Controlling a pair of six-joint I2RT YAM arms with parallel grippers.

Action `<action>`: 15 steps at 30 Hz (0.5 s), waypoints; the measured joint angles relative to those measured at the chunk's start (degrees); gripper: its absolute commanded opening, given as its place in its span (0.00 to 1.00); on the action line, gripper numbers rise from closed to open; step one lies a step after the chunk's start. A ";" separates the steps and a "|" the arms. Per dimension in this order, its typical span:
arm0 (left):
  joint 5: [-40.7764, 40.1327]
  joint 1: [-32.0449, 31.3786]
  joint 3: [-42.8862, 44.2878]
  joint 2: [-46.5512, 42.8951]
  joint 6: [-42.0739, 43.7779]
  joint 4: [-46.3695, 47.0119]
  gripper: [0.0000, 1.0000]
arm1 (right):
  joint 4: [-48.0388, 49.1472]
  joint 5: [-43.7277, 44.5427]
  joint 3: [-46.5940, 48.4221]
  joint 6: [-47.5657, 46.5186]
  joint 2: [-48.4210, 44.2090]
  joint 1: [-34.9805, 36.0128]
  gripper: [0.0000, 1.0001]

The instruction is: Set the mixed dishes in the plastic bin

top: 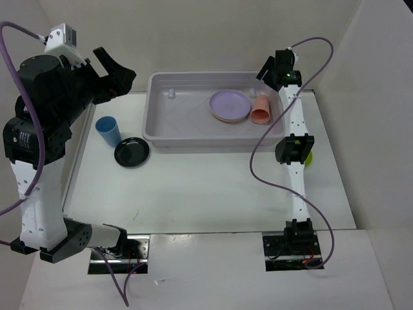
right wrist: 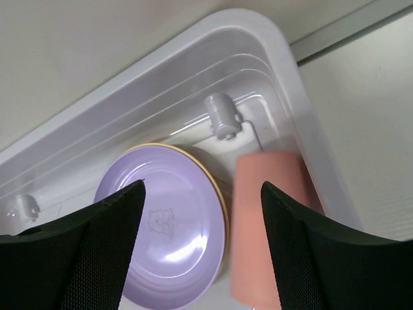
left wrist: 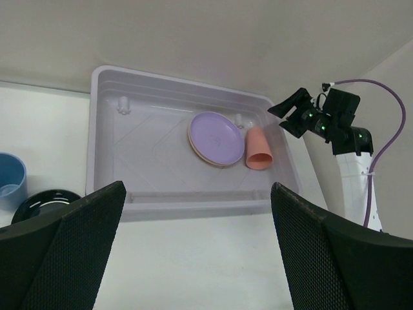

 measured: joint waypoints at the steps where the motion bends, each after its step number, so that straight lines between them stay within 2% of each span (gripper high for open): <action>1: -0.20 0.00 0.00 0.04 0.09 0.00 0.99 | 0.35 -0.26 0.00 0.04 0.00 -0.02 0.79; 8: -3.76 0.00 -1.90 -0.28 1.53 0.79 0.99 | 0.37 -0.83 0.00 -0.39 -0.42 0.00 0.81; 11: -6.14 0.94 -8.48 -1.44 2.10 2.25 0.99 | -1.70 -1.40 -0.09 -1.40 -3.21 0.00 0.81; 15: -4.72 6.38 -24.24 -3.89 2.73 5.84 0.99 | -5.16 -3.26 -0.39 -3.41 -13.99 -0.02 0.82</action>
